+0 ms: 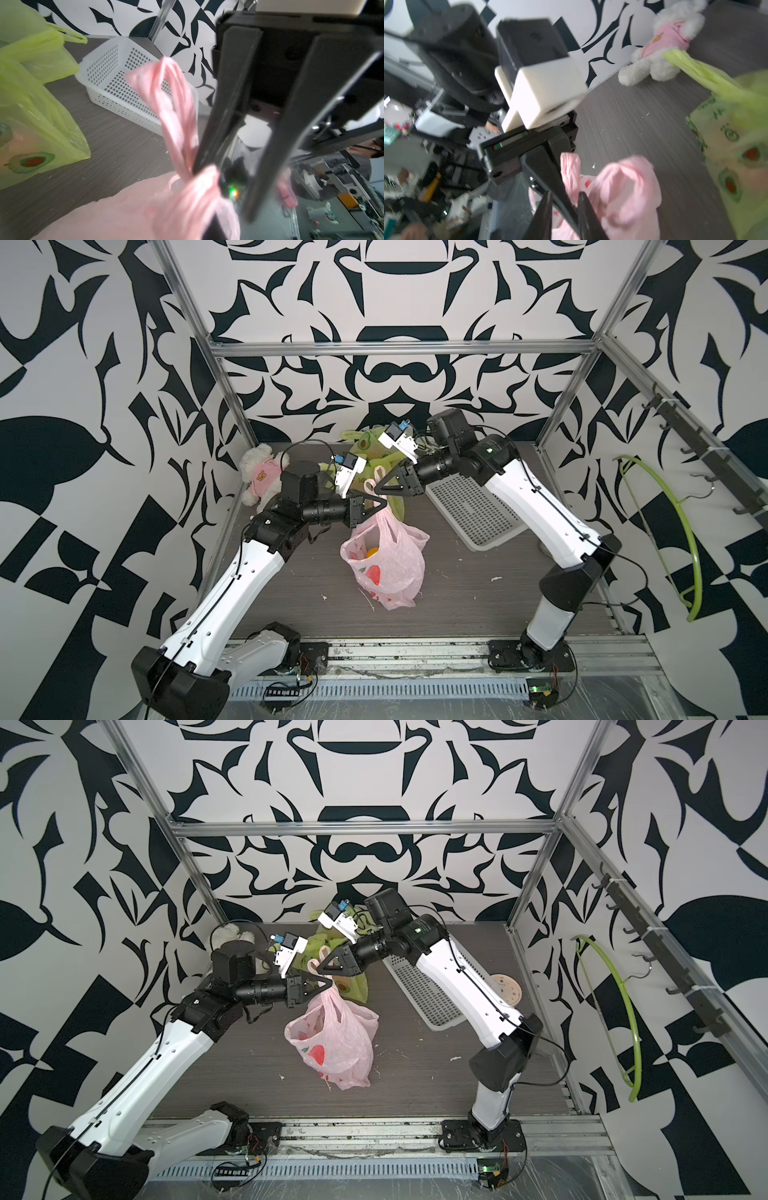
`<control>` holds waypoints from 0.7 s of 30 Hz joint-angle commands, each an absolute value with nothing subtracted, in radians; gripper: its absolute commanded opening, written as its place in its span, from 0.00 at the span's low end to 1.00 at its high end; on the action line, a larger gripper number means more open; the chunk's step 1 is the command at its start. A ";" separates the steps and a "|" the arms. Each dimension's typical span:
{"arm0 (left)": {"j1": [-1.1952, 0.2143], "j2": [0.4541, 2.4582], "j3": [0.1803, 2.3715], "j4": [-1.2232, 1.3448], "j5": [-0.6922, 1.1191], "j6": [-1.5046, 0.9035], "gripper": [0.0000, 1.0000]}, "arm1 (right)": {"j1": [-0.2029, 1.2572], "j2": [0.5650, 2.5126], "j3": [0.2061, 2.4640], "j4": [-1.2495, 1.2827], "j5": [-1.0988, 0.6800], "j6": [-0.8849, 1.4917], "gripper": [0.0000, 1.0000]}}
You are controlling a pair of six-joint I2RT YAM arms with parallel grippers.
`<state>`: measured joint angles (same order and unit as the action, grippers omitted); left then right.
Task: Place the peach into a plastic bag & tie a knot
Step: Cross the plastic bag at the center of the board.
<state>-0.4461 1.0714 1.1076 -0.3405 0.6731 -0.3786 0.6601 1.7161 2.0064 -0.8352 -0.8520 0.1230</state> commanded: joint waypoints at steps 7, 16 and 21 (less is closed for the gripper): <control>-0.447 0.940 1.107 -0.361 0.261 -0.447 0.00 | 0.651 1.601 2.063 -0.769 -0.588 0.274 0.50; -0.567 0.895 1.094 -0.401 -0.109 -0.536 0.00 | 0.654 1.771 2.251 -0.835 -0.665 0.332 0.49; -0.601 0.926 0.999 -0.317 -0.125 -0.541 0.00 | 0.655 1.858 2.250 -0.769 -0.709 0.403 0.49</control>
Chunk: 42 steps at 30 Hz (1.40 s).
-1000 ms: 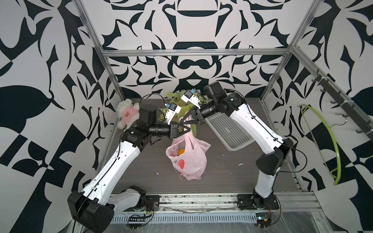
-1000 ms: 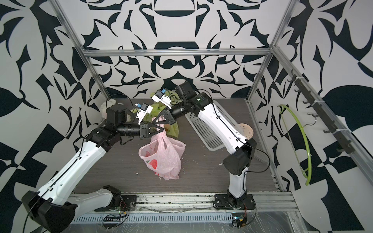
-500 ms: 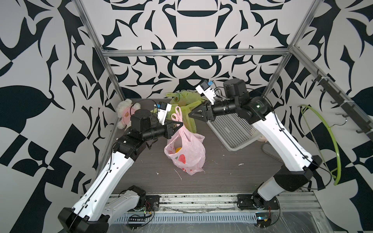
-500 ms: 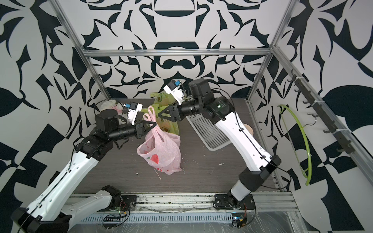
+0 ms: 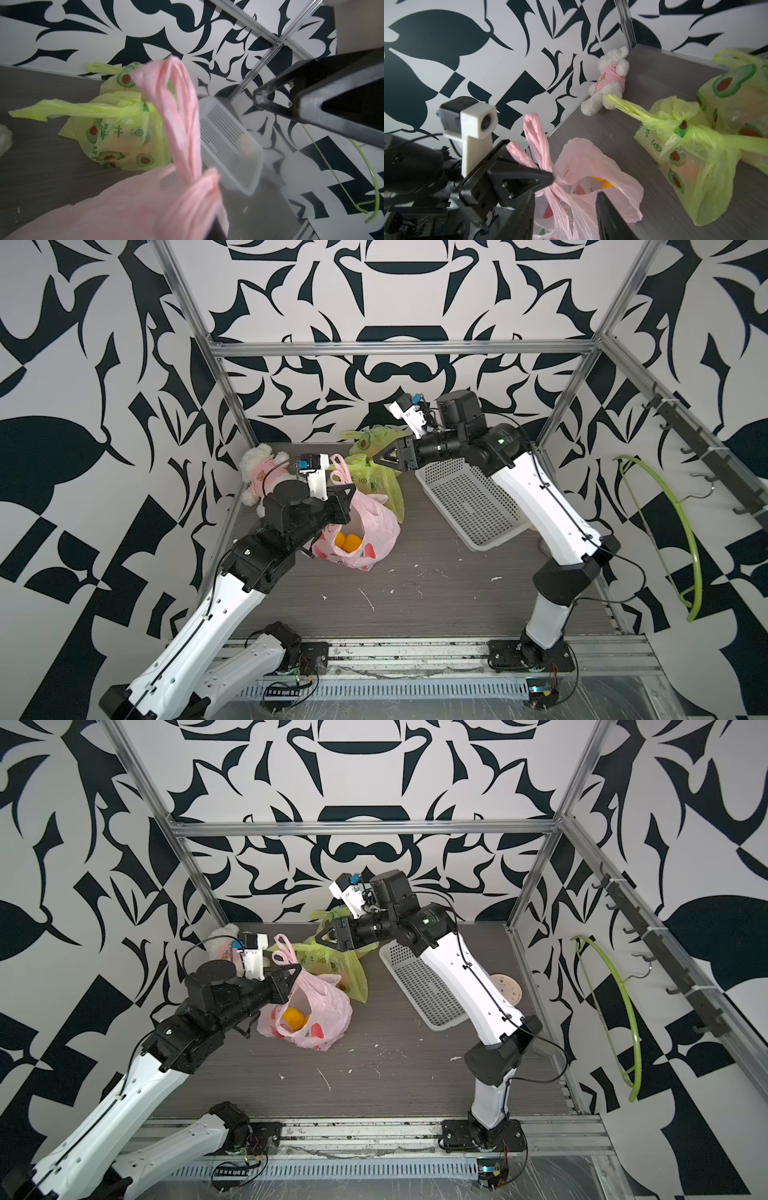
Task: Place the peach into a plastic bag & tie a knot
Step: Cross the plastic bag at the center of the board.
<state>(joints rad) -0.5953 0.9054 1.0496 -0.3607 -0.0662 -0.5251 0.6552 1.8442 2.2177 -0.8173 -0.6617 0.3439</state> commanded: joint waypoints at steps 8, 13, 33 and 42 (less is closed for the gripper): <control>-0.601 0.940 0.947 -0.260 -0.056 -0.493 0.00 | 0.674 1.988 2.340 -0.733 -0.761 0.453 0.53; -0.601 0.936 0.927 -0.241 -0.030 -0.483 0.00 | 0.688 2.055 2.421 -0.743 -0.770 0.466 0.54; -0.597 0.945 0.920 -0.265 -0.037 -0.440 0.02 | 0.704 2.083 2.464 -0.740 -0.808 0.466 0.00; -0.547 0.933 0.879 -0.243 0.018 -0.446 0.10 | 0.699 2.041 2.410 -0.715 -0.776 0.471 0.00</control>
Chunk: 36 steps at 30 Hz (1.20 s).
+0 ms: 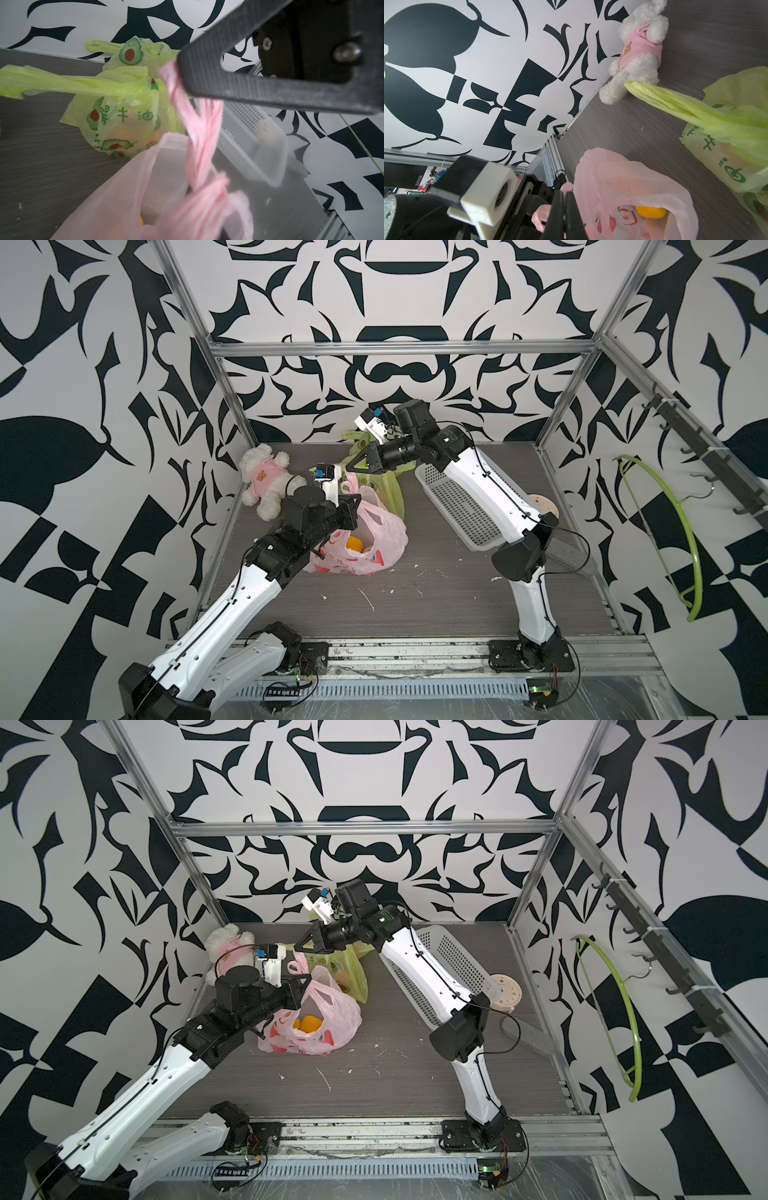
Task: Place the peach into a plastic bag & tie a knot
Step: Cross the plastic bag at the center of the board.
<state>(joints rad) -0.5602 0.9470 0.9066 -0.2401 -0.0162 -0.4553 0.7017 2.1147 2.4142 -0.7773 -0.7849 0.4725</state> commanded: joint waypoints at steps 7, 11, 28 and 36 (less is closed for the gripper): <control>-0.521 0.931 0.855 -0.222 0.082 -0.454 0.21 | 0.693 2.020 2.385 -0.707 -0.760 0.473 0.00; -0.513 0.934 0.848 -0.214 0.089 -0.456 0.21 | 0.693 2.018 2.381 -0.707 -0.758 0.476 0.00; -0.402 0.928 0.806 -0.165 0.146 -0.507 0.00 | 0.744 1.679 1.843 -0.505 -0.657 0.546 0.00; -0.400 0.914 0.794 -0.113 0.161 -0.549 0.00 | 0.884 1.608 1.447 -0.248 -0.594 0.655 0.00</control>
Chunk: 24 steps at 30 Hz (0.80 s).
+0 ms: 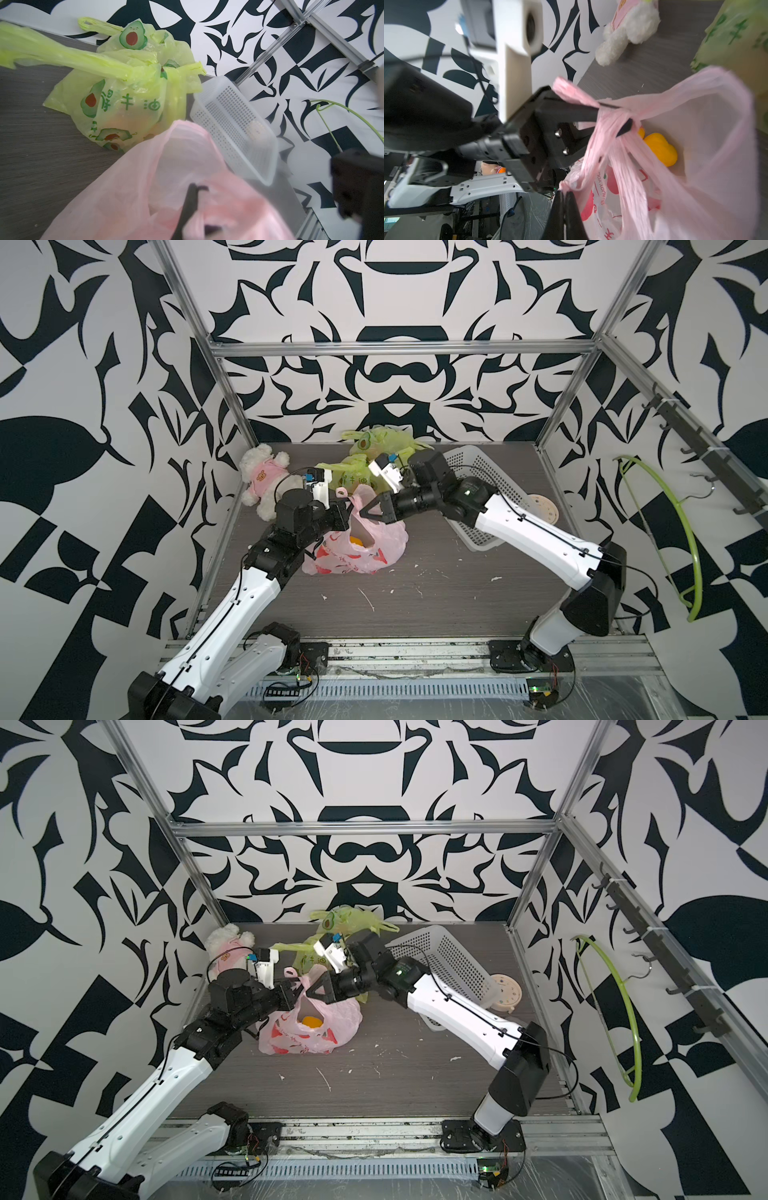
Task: Place the peach into a plastic bag & tie a knot
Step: Cross the plastic bag at the center of the board.
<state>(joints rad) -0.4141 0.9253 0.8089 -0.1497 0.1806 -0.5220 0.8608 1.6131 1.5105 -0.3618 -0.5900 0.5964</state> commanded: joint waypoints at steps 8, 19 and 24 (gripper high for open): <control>-0.400 0.907 0.811 -0.145 0.224 -0.583 0.00 | 0.898 1.782 1.495 -0.286 -0.540 0.575 0.00; -0.402 0.921 0.871 -0.347 0.179 -0.574 0.08 | 0.878 1.812 1.545 -0.261 -0.463 0.557 0.00; -0.401 0.930 0.893 -0.395 0.174 -0.572 0.21 | 0.858 1.801 1.539 -0.246 -0.492 0.569 0.00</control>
<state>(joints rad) -0.3988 0.9276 0.8509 -0.3519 0.1715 -0.5789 0.8719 1.8187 1.5192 -0.2531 -0.4995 0.5694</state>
